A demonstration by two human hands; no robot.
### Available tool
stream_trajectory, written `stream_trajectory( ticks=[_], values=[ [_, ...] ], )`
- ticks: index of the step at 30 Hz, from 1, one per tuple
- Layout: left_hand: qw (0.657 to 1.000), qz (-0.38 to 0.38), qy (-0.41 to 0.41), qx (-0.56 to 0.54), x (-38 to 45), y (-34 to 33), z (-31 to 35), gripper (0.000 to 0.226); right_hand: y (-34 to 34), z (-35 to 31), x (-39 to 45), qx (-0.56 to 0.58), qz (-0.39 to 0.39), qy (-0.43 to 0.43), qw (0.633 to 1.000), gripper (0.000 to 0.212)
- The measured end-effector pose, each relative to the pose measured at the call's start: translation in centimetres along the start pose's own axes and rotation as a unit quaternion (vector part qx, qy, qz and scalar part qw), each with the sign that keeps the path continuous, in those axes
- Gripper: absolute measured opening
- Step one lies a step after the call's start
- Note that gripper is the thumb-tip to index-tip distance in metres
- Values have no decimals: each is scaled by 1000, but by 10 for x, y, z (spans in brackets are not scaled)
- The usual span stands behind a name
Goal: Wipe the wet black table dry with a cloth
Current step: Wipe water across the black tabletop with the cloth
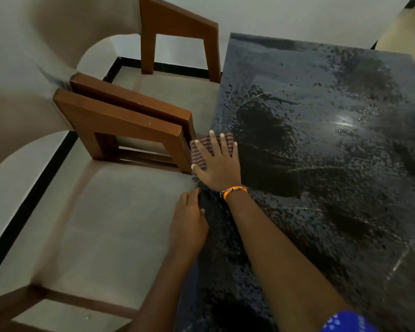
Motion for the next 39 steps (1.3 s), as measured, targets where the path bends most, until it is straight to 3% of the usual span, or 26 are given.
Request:
stream_trajectory(
  ticks=[4,8,12,16,20,25,27,30,33,39],
  values=[
    [999,-27,-37,26,9,-11,14,65,8,40,-11,-1,13,-10,1000,70],
    [996,-57,-33,59,18,-25,30,79,32,148,-42,-26,16,-124,992,76],
    [997,-61,-2,50,23,-30,33,89,63,255,-95,-65,24,-266,961,78],
    [997,-59,17,46,25,-30,32,94,61,257,-95,-38,46,-353,934,76],
    [996,-70,21,54,26,-32,33,94,42,182,-28,-23,52,-279,959,68],
    [996,-67,1,54,28,-30,32,92,9,49,48,-8,-7,-78,997,79],
    [996,-67,1,56,28,-29,33,91,3,33,50,-15,-26,-24,999,79],
    [995,-76,6,67,30,-31,32,91,7,58,39,-35,-31,16,999,78],
    [994,-82,11,66,31,-31,31,92,23,122,23,-45,-20,-37,998,82],
    [995,-78,2,57,28,-34,30,89,60,269,-38,-58,3,-252,966,74]
  ],
)
Point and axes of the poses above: each hand's wrist, its own x-axis towards the middle knuckle, its own y-axis out of the back of the hand, z = x × y, the point moved 7 cm from there along x, towards the middle knuckle, and after that the axes turned 5 degrees about z, right-handed, at the moved point
